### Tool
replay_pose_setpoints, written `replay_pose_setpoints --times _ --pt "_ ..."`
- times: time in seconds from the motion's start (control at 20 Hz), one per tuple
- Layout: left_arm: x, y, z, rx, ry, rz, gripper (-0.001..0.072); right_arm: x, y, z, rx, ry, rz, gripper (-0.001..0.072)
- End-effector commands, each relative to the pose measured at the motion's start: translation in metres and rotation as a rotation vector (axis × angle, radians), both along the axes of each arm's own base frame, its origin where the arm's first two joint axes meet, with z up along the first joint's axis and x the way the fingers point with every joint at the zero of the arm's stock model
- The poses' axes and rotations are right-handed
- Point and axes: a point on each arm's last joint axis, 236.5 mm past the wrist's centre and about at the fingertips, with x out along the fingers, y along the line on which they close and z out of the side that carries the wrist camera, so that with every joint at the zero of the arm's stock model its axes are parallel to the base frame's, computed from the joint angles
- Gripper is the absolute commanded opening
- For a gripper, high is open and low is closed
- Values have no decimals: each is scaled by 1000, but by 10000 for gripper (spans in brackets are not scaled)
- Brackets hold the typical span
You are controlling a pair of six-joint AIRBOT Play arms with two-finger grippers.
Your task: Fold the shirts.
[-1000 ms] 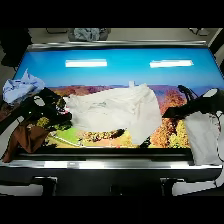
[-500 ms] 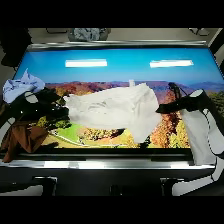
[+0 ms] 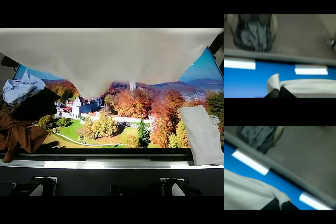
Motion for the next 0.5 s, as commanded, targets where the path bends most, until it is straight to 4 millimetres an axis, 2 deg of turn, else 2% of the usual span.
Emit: replay_pose_setpoints --times 0.0,0.05,0.1,0.2,0.35,0.45 --pt "-132 -5 115 -59 -373 5 21 -168 27 136 -113 -448 -110 50" --pt "-145 -11 118 -71 -390 -21 21 -191 34 141 -120 -472 -113 50" --pt "-152 -12 121 -71 -402 -23 21 -205 34 143 -133 -487 -132 50" --pt "-154 -7 121 -56 -407 -1 21 -218 22 145 -113 -492 -198 49" --pt "-141 -3 104 -7 -337 19 21 -210 7 125 -109 -397 -253 49" --pt "-122 0 81 26 -235 30 21 -189 -5 97 -131 -269 -278 49"
